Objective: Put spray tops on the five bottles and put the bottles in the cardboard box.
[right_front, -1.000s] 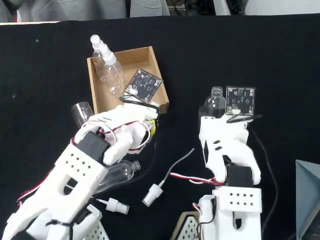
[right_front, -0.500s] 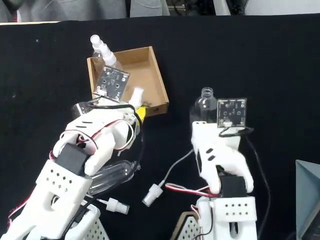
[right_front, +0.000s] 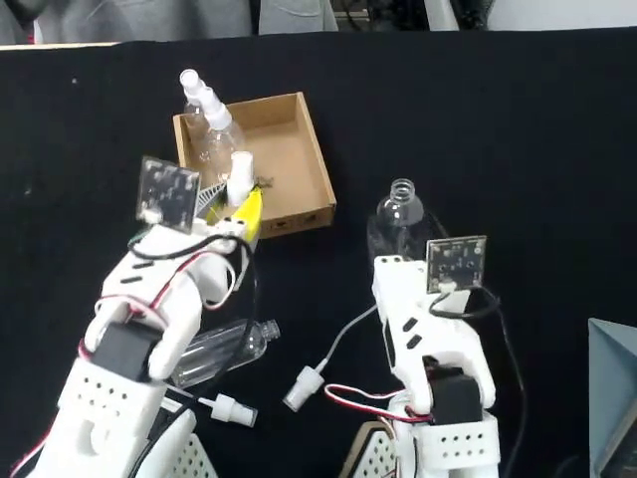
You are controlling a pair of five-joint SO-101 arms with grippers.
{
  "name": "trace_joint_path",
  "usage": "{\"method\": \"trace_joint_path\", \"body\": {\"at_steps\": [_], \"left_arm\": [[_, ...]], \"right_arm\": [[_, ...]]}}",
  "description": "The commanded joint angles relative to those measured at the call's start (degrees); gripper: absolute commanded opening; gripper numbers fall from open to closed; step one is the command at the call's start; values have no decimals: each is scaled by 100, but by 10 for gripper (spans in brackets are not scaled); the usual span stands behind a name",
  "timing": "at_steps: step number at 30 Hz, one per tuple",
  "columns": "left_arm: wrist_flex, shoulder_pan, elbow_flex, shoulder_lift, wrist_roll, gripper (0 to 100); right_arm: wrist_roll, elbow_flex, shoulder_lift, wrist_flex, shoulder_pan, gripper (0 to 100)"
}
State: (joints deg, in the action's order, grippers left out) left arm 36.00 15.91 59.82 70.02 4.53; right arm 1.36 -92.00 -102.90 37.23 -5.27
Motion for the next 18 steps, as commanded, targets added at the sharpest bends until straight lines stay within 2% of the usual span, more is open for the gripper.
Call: {"method": "trace_joint_path", "body": {"at_steps": [1, 6, 14, 18], "left_arm": [[-519, -40, 286, 668, 44, 30], [-1143, -57, 822, 1222, 35, 30], [-1618, -57, 1464, 2092, 53, 30], [-2259, -57, 2026, 2673, 554, 28]], "right_arm": [[18, -13, -585, -193, -255, 53], [18, -40, -576, -193, -308, 53], [18, -75, -576, -255, -308, 53], [18, -277, -576, -545, -334, 53]]}}
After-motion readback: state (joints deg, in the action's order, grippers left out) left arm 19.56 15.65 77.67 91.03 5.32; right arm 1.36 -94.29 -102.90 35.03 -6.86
